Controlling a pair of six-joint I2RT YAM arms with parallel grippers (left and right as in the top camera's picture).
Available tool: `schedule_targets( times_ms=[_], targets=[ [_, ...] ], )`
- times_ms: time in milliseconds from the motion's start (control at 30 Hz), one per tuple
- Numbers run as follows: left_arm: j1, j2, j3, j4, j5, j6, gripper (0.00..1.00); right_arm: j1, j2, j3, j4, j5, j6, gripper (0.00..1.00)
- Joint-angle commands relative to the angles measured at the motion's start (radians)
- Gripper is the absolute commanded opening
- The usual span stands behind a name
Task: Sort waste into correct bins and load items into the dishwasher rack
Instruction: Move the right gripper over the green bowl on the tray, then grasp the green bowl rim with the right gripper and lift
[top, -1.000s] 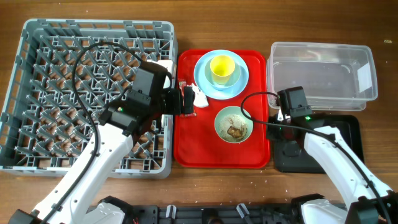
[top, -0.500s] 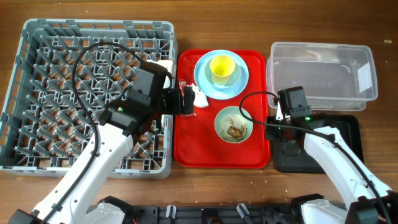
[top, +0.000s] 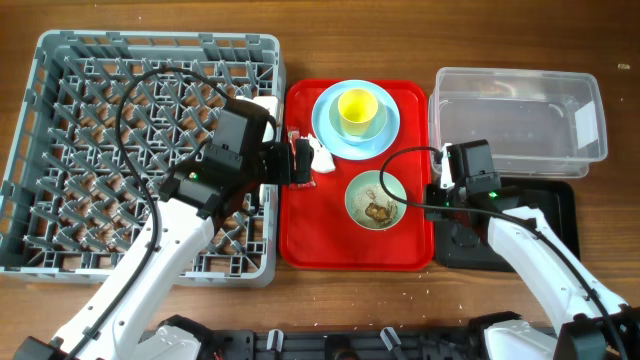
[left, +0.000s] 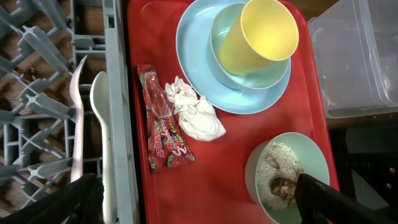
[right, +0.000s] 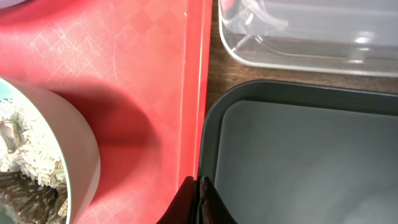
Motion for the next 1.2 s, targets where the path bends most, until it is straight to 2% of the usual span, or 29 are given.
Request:
schedule_targets(
  times_ms=[0, 133, 200, 300, 333, 433, 467, 533, 600, 667, 800, 867, 933, 1067, 1167],
  targets=[
    [0.006, -0.002, 0.013, 0.003, 0.016, -0.002, 1.00, 0.005, 0.002, -0.006, 0.018, -0.028, -0.066, 0.04],
    [0.006, -0.002, 0.013, 0.003, 0.016, -0.002, 1.00, 0.005, 0.002, -0.006, 0.030, -0.032, -0.114, 0.05],
    [0.006, -0.002, 0.013, 0.003, 0.016, -0.002, 1.00, 0.005, 0.002, -0.006, 0.029, -0.032, -0.113, 0.09],
    [0.006, -0.002, 0.013, 0.003, 0.016, -0.002, 1.00, 0.005, 0.000, 0.015, 0.010, -0.031, -0.114, 0.20],
    [0.006, -0.002, 0.013, 0.003, 0.016, -0.002, 1.00, 0.005, -0.002, 0.063, -0.037, -0.031, -0.114, 0.25],
    [0.006, -0.002, 0.013, 0.003, 0.016, -0.002, 1.00, 0.005, -0.015, 0.240, -0.177, -0.037, -0.085, 0.33],
    [0.006, -0.002, 0.013, 0.004, 0.016, -0.002, 1.00, 0.005, -0.020, 0.293, -0.216, -0.071, -0.085, 0.36],
    [0.006, -0.002, 0.013, 0.003, 0.016, -0.002, 1.00, 0.005, -0.031, 0.391, -0.291, -0.264, -0.084, 0.45],
    [0.006, -0.002, 0.013, 0.004, 0.016, -0.002, 1.00, 0.006, -0.040, 0.393, -0.303, -0.557, -0.084, 0.44],
    [0.006, -0.002, 0.013, 0.003, 0.016, -0.002, 1.00, 0.036, -0.039, 0.358, -0.303, -0.617, -0.071, 0.44],
    [0.006, -0.002, 0.013, 0.003, 0.016, -0.002, 1.00, 0.226, -0.036, 0.217, -0.145, -0.481, 0.038, 0.42],
    [0.006, -0.002, 0.013, 0.003, 0.016, -0.002, 1.00, 0.344, -0.036, 0.167, -0.063, -0.332, 0.080, 0.42],
    [0.006, -0.002, 0.013, 0.003, 0.016, -0.002, 1.00, 0.475, -0.032, 0.136, -0.010, -0.140, 0.128, 0.36],
    [0.006, -0.002, 0.013, 0.003, 0.016, -0.002, 1.00, 0.643, 0.011, 0.129, 0.013, 0.106, 0.216, 0.36],
    [0.006, -0.002, 0.013, 0.003, 0.016, -0.002, 1.00, 0.692, 0.082, 0.129, 0.024, 0.251, 0.268, 0.36]
  ],
)
